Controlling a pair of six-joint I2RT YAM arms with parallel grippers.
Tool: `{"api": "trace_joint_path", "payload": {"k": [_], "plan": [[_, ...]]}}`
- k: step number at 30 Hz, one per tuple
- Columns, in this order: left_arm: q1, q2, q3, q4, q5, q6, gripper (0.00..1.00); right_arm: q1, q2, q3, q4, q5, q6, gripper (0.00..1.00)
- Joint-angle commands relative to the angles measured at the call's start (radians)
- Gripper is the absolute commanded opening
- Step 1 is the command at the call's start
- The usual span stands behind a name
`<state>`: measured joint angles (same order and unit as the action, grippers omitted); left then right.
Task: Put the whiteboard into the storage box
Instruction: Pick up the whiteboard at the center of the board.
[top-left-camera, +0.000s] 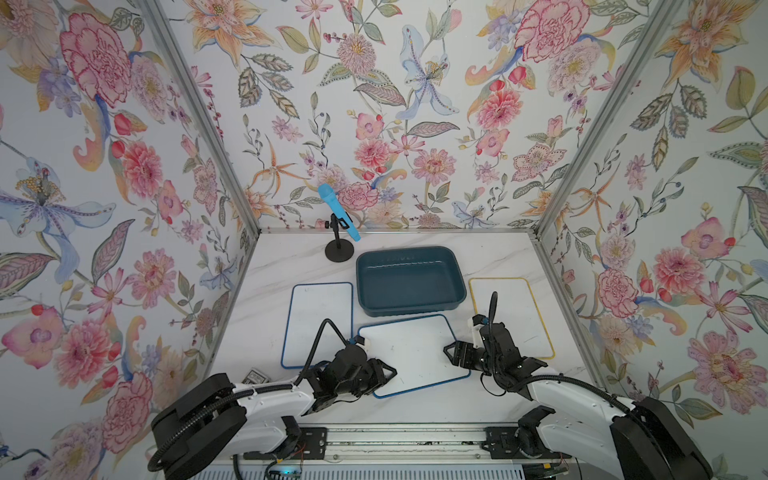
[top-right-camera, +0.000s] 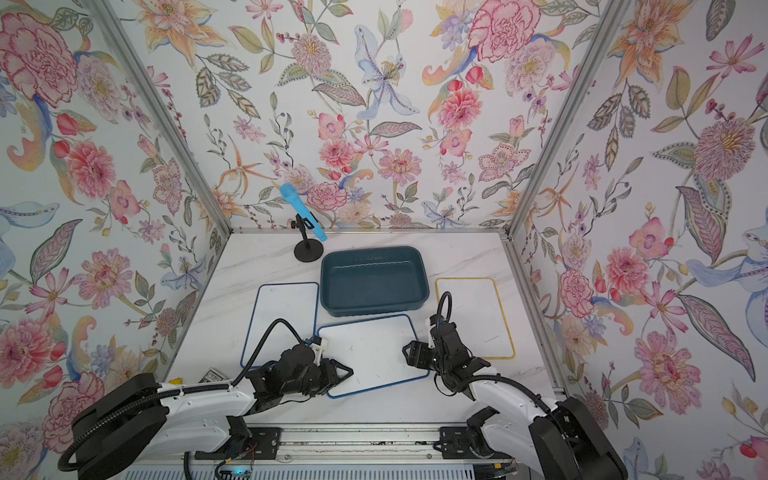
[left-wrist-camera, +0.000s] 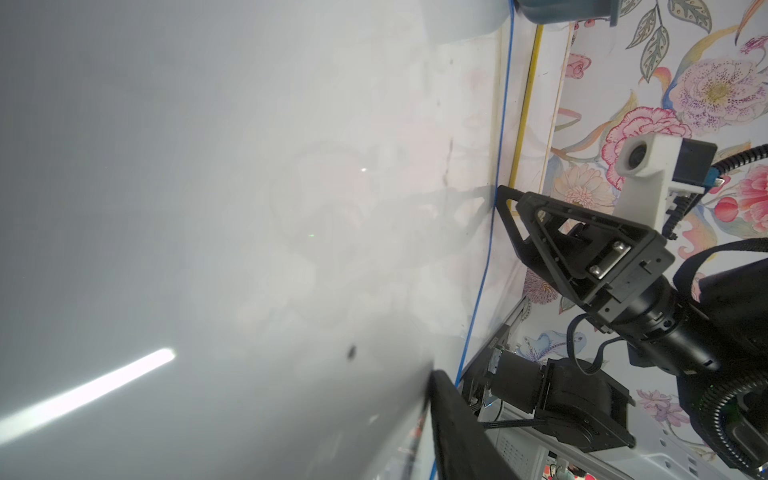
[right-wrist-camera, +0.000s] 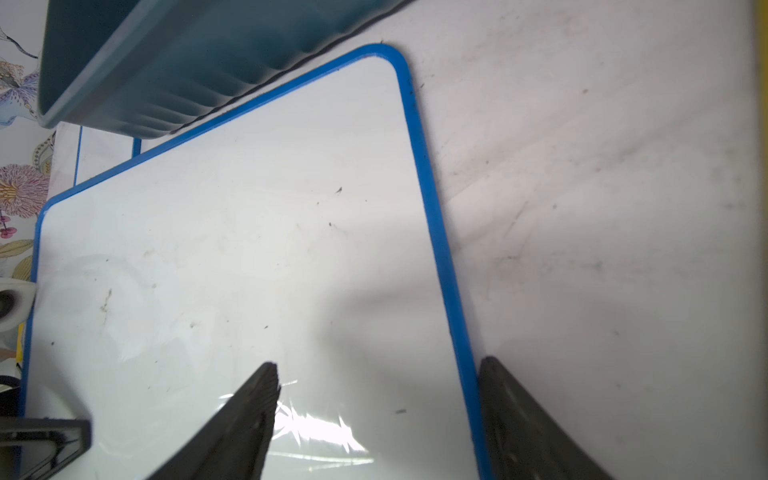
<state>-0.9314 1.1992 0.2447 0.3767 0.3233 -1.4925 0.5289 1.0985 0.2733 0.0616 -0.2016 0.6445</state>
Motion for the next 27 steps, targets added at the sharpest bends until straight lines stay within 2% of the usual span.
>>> {"api": "trace_joint_path", "payload": {"k": [1,4,10,15,17,18,20,21,24,27], "plan": [[0.002,-0.051,-0.01,0.027,0.012,0.014,0.42,0.053,0.054,-0.087,-0.338,-0.283,0.084,0.77],[0.024,-0.13,-0.033,-0.019,-0.008,0.013,0.42,0.046,0.056,-0.085,-0.34,-0.285,0.083,0.78],[0.063,-0.276,-0.027,-0.167,-0.03,0.05,0.29,0.031,0.031,-0.054,-0.386,-0.28,0.063,0.8],[0.065,-0.326,0.035,-0.303,-0.035,0.11,0.22,0.01,-0.005,-0.035,-0.415,-0.281,0.054,0.82],[0.065,-0.335,0.061,-0.374,-0.042,0.123,0.22,0.001,-0.014,-0.028,-0.425,-0.286,0.052,0.82],[0.065,-0.343,0.07,-0.399,-0.044,0.126,0.27,-0.003,-0.02,-0.025,-0.43,-0.288,0.049,0.82],[0.066,-0.359,0.071,-0.411,-0.047,0.123,0.49,-0.01,-0.029,-0.02,-0.437,-0.289,0.043,0.82],[0.067,-0.369,0.064,-0.412,-0.05,0.115,0.55,-0.015,-0.029,-0.018,-0.437,-0.289,0.039,0.83],[0.075,-0.4,0.039,-0.398,-0.052,0.092,0.6,-0.025,-0.026,-0.018,-0.439,-0.291,0.031,0.83],[0.086,-0.444,0.021,-0.399,-0.05,0.078,0.59,-0.034,-0.022,-0.021,-0.443,-0.292,0.023,0.83]]}}
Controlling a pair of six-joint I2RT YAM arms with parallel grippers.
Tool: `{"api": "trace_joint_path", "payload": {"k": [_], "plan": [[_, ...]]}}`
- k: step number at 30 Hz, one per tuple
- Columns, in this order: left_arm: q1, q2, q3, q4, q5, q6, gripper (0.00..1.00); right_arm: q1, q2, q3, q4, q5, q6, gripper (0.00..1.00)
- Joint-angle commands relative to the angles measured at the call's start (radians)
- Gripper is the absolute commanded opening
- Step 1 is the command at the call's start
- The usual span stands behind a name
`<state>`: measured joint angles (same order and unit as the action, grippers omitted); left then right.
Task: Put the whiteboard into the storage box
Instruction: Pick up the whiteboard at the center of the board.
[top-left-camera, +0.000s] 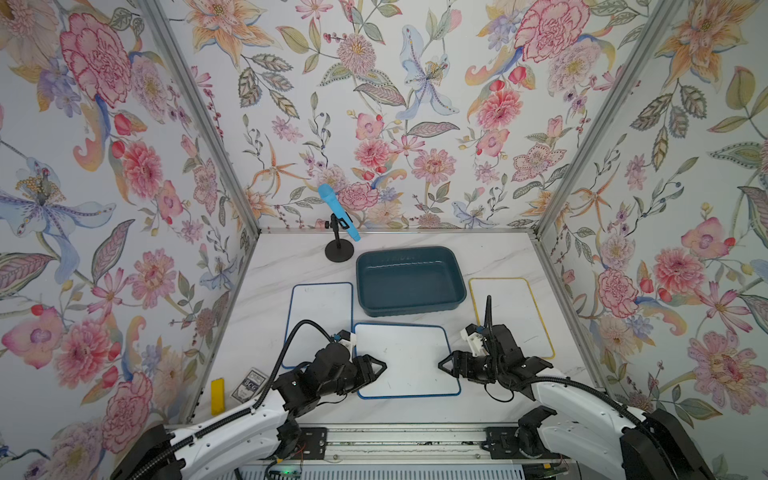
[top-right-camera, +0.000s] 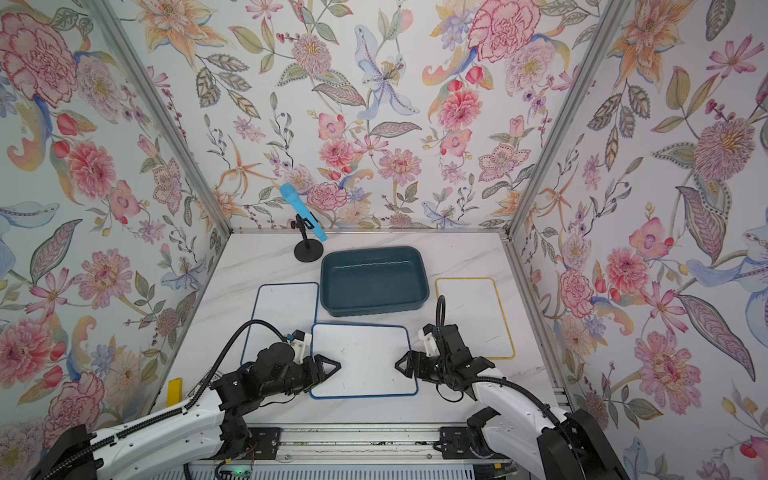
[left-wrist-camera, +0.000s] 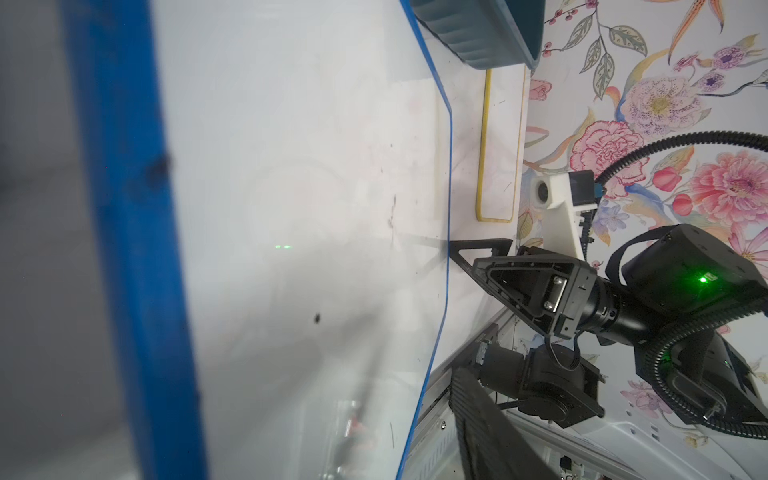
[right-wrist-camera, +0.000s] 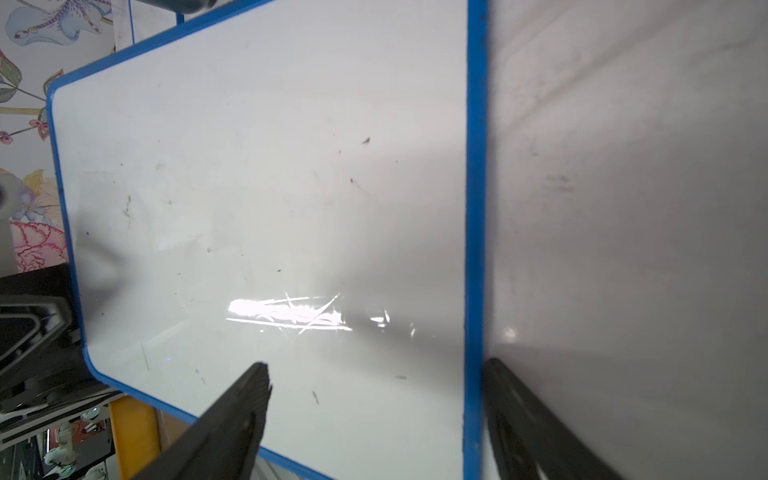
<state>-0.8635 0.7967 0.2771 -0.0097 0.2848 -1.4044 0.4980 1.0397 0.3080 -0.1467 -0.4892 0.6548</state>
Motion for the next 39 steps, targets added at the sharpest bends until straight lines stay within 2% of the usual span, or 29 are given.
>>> {"api": "trace_joint_path", "payload": {"k": [1,6,12,22,32,39], "plan": [[0.022,-0.06,-0.015,-0.024,-0.009,-0.009,0.61,-0.007,0.036,-0.058,-0.237,-0.005,0.01,0.83],[0.064,-0.144,-0.012,-0.124,0.015,0.02,0.66,-0.024,0.041,-0.055,-0.24,-0.009,-0.006,0.83],[0.095,-0.181,-0.055,-0.078,0.063,0.019,0.49,-0.034,0.068,-0.034,-0.239,-0.01,-0.027,0.83],[0.096,-0.065,0.018,-0.131,0.088,0.12,0.17,-0.041,0.084,-0.023,-0.24,-0.01,-0.04,0.84],[0.1,-0.095,0.139,-0.294,0.035,0.177,0.0,-0.081,0.054,-0.002,-0.244,-0.032,-0.051,0.86],[0.101,-0.1,0.283,-0.428,-0.012,0.208,0.0,-0.14,0.012,0.056,-0.304,-0.042,-0.088,0.88]]}}
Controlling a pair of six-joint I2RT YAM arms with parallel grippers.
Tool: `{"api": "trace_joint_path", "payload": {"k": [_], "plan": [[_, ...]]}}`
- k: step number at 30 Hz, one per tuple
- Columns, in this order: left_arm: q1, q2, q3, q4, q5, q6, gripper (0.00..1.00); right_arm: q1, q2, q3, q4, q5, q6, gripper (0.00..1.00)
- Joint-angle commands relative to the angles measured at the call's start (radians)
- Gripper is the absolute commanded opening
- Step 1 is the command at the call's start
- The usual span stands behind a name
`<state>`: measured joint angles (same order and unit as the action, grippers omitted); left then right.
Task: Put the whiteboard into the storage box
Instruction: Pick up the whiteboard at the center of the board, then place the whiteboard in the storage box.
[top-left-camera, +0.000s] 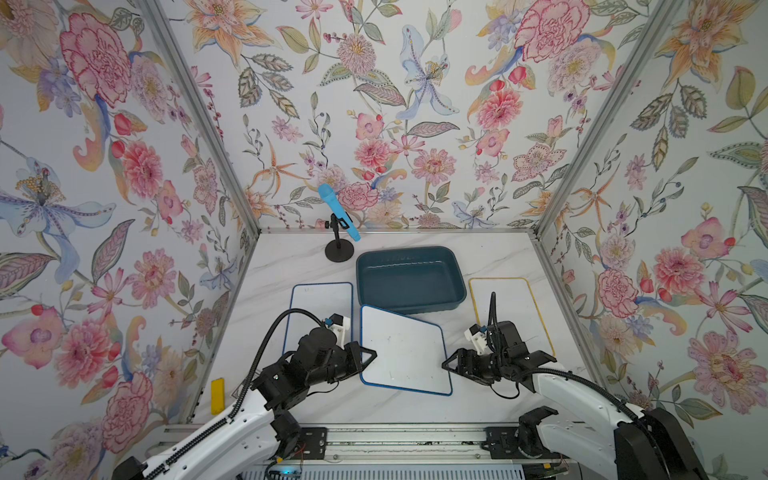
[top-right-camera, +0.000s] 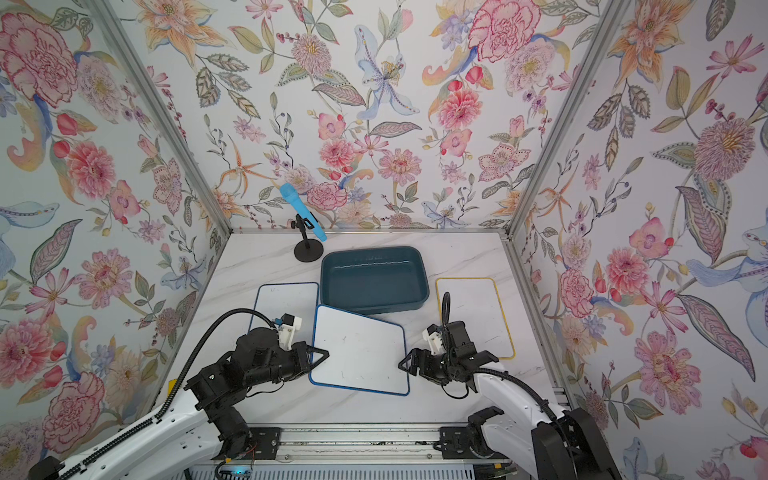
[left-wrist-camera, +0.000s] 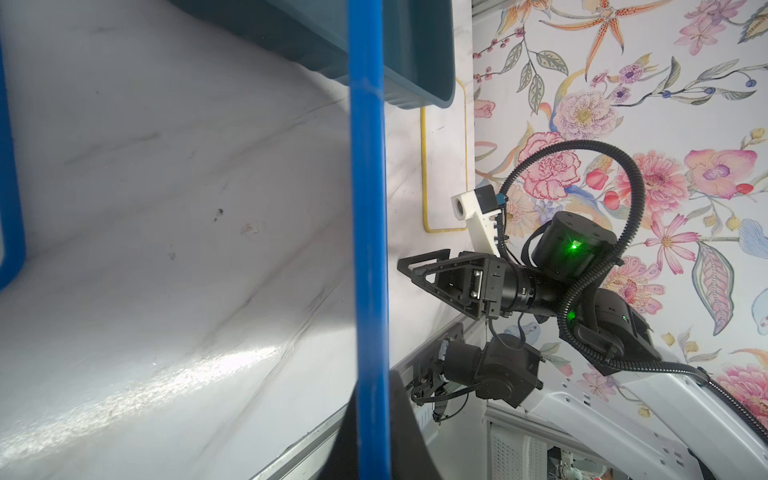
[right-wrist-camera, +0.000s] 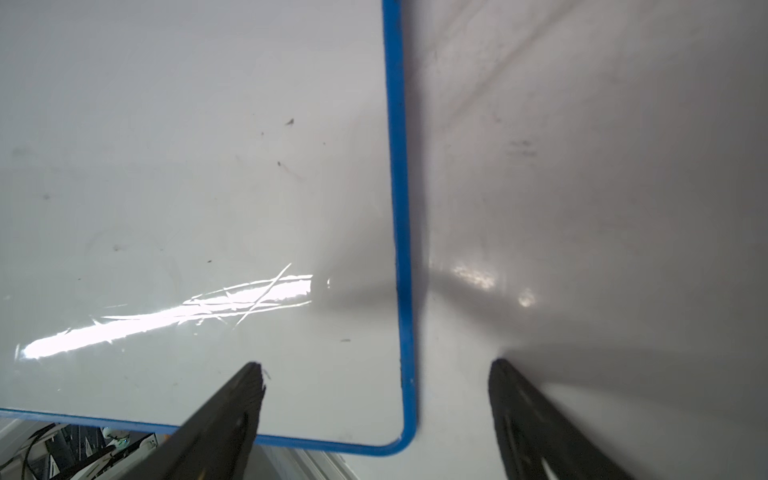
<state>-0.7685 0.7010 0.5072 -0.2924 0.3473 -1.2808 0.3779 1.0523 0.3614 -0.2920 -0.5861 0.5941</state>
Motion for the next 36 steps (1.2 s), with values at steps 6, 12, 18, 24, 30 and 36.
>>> {"api": "trace_joint_path", "payload": {"k": [6,12,18,24,30,36], "plan": [[0.007,0.025,0.206,-0.226,-0.097,0.122,0.0,-0.074,-0.023,0.043,-0.191,0.045,-0.054,0.88],[0.005,0.106,0.377,-0.33,-0.109,0.173,0.0,-0.103,-0.019,0.069,-0.203,0.042,-0.073,0.87],[0.006,0.162,0.566,-0.373,-0.101,0.215,0.0,-0.117,-0.015,0.083,-0.203,0.042,-0.082,0.87],[0.005,0.224,0.762,-0.406,-0.114,0.271,0.0,-0.125,-0.013,0.083,-0.202,0.042,-0.089,0.87],[0.021,0.357,0.89,-0.384,-0.174,0.343,0.0,-0.134,-0.013,0.094,-0.203,0.037,-0.094,0.87],[0.121,0.429,0.878,-0.198,-0.148,0.362,0.0,-0.14,-0.022,0.125,-0.203,0.043,-0.09,0.87]]}}
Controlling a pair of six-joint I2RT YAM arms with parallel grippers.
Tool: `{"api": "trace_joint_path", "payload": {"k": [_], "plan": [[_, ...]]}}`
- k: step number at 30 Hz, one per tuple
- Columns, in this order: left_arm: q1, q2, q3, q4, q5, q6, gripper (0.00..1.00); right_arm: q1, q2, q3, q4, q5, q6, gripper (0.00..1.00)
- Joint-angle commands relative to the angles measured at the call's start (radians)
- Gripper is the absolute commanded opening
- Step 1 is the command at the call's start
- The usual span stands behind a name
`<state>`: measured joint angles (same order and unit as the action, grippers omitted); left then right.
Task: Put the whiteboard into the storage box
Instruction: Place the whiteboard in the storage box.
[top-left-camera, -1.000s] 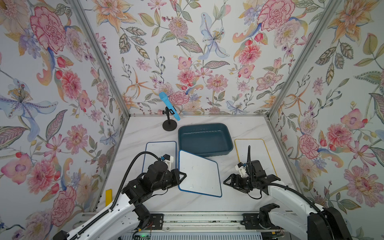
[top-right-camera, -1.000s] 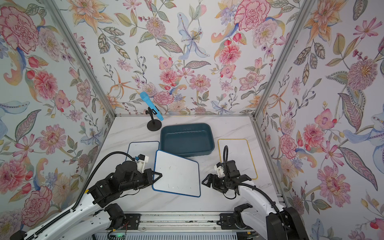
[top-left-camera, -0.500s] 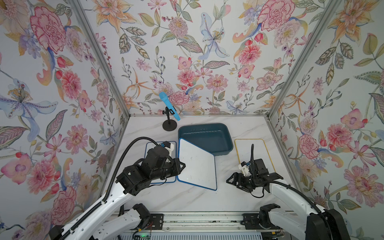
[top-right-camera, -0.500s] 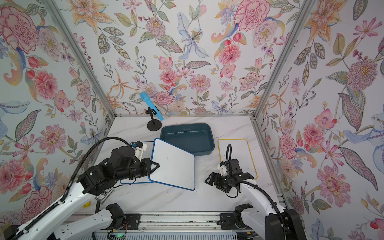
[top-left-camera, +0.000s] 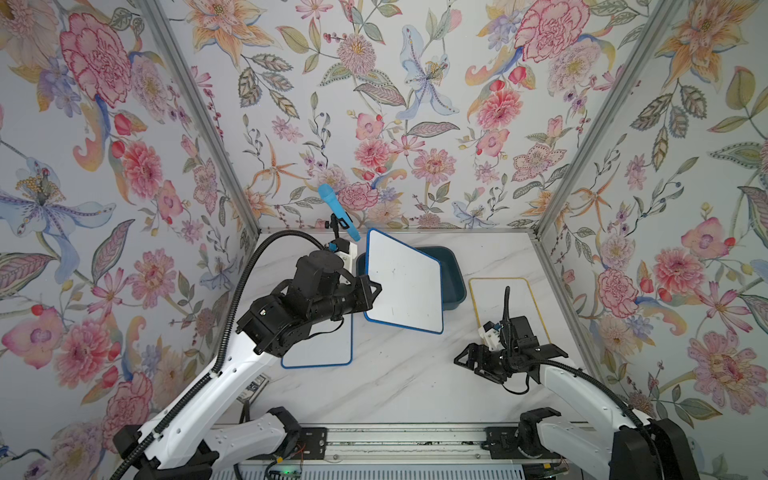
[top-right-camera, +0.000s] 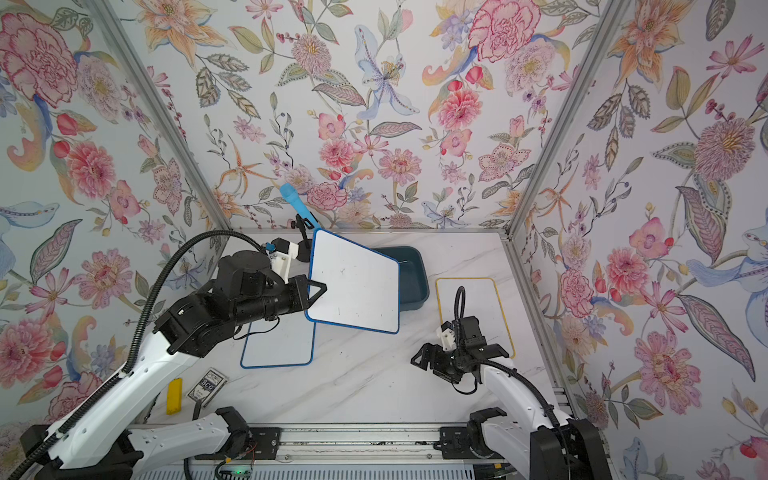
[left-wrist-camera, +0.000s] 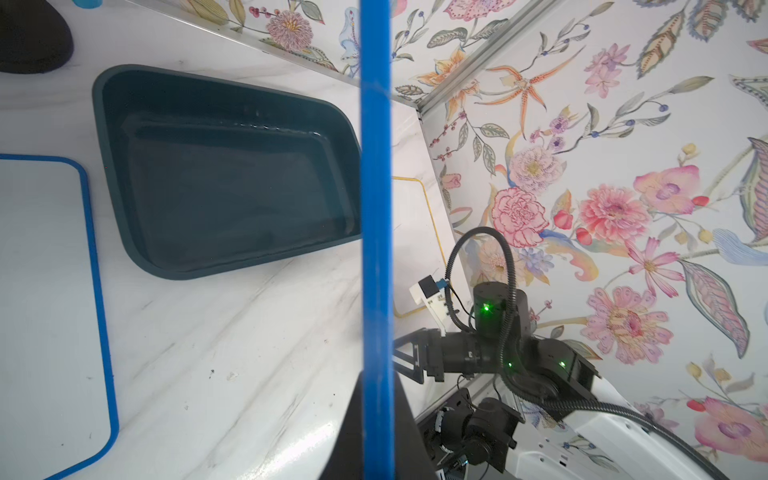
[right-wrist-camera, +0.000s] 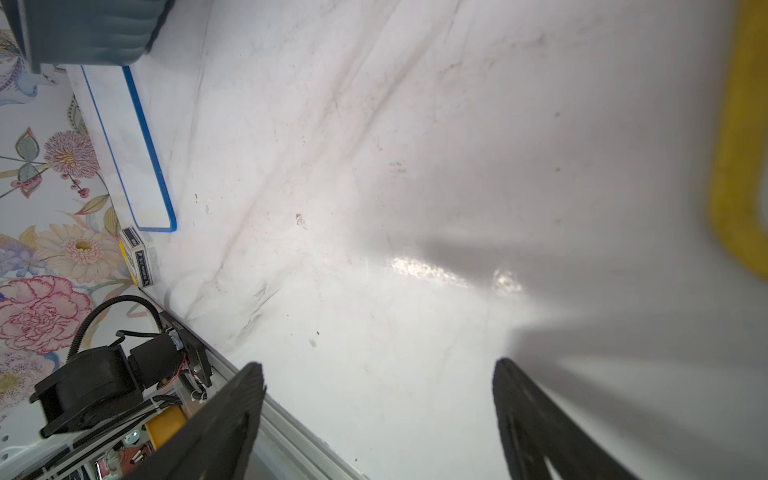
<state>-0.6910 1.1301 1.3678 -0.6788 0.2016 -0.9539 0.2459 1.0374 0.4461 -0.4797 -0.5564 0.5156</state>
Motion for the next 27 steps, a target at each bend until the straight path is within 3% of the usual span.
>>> {"api": "trace_joint_path", "payload": {"k": [1,11,27], "plan": [[0.064,0.004,-0.001,0.24,0.013,0.026,0.0,-0.008,-0.004,0.049,-0.016,0.012,-0.011,0.87],[0.218,0.109,-0.09,0.486,0.163,0.02,0.0,-0.017,0.031,0.153,-0.068,0.052,-0.044,0.86],[0.244,0.36,-0.092,0.683,0.314,0.021,0.0,-0.037,0.037,0.281,-0.103,0.129,-0.065,0.87]]}}
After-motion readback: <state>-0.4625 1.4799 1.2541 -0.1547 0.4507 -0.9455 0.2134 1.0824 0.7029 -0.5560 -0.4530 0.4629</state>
